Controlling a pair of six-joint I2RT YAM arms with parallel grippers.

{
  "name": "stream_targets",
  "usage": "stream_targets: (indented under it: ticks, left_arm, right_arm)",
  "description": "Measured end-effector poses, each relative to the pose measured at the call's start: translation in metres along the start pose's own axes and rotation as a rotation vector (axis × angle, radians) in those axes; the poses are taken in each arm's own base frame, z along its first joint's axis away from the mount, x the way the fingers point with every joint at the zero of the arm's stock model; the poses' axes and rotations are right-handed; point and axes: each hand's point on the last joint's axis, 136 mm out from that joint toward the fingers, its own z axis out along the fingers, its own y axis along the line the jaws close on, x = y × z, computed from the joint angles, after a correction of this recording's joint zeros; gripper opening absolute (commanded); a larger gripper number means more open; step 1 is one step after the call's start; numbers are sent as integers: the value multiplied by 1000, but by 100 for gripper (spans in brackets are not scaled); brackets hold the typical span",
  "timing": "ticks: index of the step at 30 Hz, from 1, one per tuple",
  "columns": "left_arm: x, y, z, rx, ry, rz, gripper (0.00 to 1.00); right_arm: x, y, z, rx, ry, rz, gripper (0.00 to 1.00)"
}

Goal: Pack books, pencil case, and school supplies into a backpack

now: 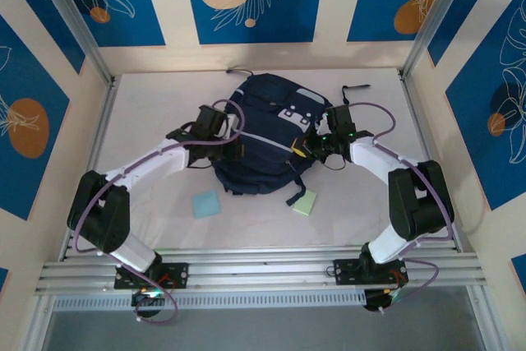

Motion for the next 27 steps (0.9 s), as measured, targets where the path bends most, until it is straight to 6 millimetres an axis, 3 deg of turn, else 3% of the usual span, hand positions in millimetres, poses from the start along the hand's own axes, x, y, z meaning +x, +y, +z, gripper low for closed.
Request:
stream_targets:
  ticks: [4, 10, 20, 27]
  left_arm:
    - [16, -42, 6, 77, 8, 8, 42]
    - [36, -67, 9, 68, 24, 13, 48]
    - [39, -26, 32, -150, 2, -48, 52]
    - [33, -12, 41, -244, -32, -41, 50]
  right_arm:
    - [14, 11, 14, -14, 30, 47, 0]
    - [25, 28, 37, -42, 54, 108, 0]
    - [25, 52, 56, -103, 50, 155, 0]
    - [24, 60, 63, -135, 28, 182, 0]
